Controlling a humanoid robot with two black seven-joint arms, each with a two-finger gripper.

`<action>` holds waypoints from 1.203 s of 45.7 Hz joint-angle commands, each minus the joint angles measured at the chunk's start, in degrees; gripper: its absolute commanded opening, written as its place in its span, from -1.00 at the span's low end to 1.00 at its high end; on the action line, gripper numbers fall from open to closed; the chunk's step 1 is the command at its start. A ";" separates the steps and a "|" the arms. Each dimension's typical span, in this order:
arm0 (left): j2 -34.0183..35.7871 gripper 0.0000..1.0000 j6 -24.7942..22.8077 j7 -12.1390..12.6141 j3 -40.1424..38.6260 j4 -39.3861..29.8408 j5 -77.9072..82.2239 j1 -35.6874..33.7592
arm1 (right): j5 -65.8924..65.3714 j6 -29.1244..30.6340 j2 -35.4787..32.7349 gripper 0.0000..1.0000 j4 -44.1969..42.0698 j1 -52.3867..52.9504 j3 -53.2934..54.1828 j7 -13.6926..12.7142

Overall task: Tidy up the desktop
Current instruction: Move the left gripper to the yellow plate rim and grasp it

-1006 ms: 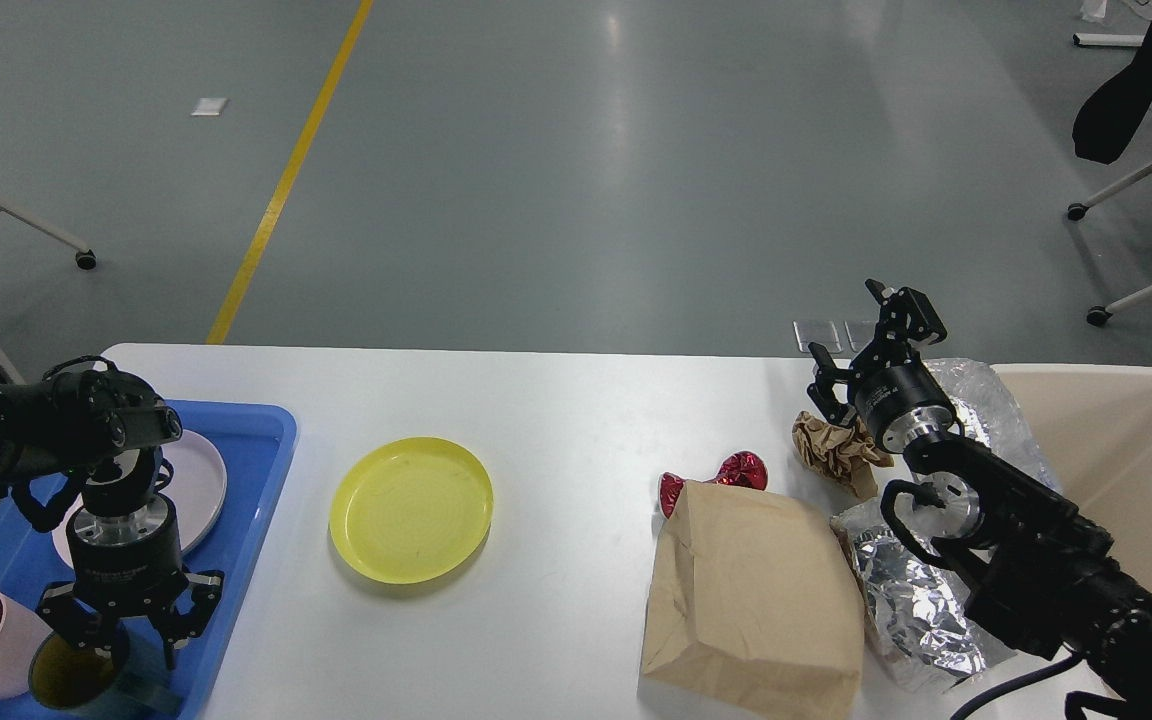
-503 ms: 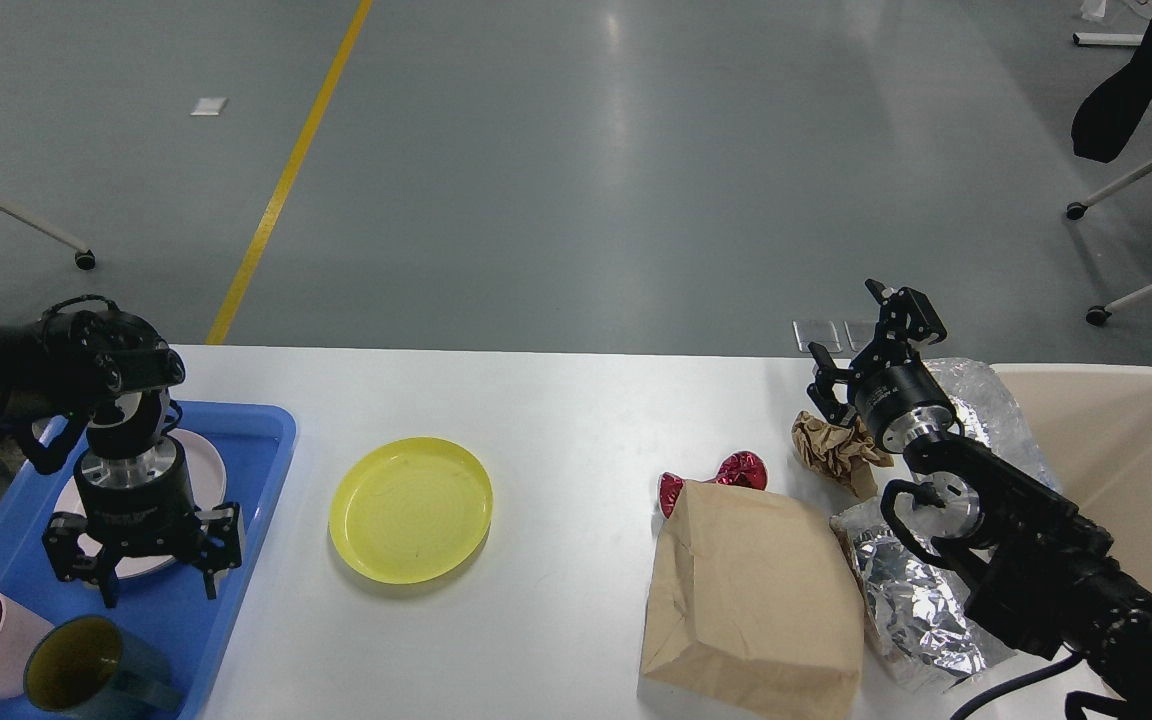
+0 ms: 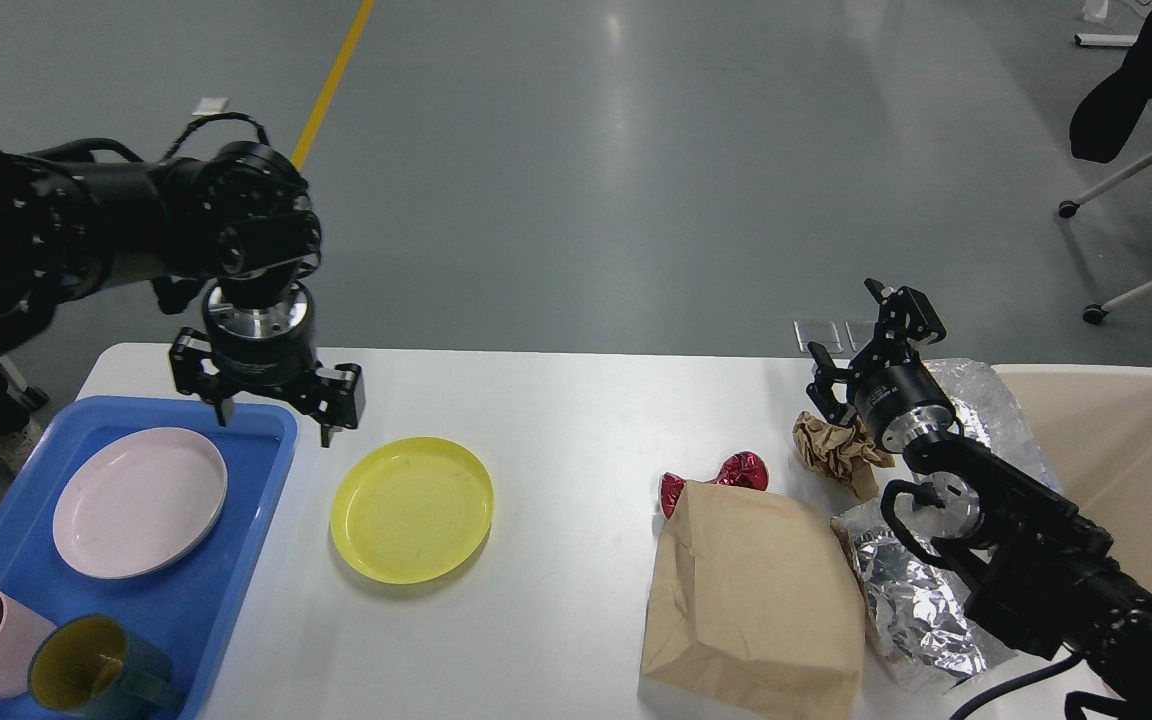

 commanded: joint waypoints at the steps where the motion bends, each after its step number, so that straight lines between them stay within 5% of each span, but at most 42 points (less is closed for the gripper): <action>1: -6.59 0.87 0.00 -0.12 -1.45 -0.03 0.10 0.05 | 0.03 0.00 0.00 1.00 0.01 -0.08 0.02 0.00; 7: -11.34 0.87 0.00 -0.12 -1.81 0.06 0.89 0.75 | -0.06 0.00 0.00 1.00 0.01 0.01 0.02 0.00; 33: -14.42 0.87 25.64 -0.12 -8.75 5.15 3.53 14.89 | -0.06 0.00 0.00 1.00 -0.07 0.01 0.02 0.00; 47: -14.42 0.87 33.55 -0.12 -13.06 9.64 3.71 25.44 | 0.03 0.00 0.00 1.00 -0.07 -0.08 0.02 0.00; 55: -14.25 0.87 34.26 -0.12 -12.97 11.04 4.23 28.00 | 0.03 0.00 0.00 1.00 0.01 0.01 0.02 0.00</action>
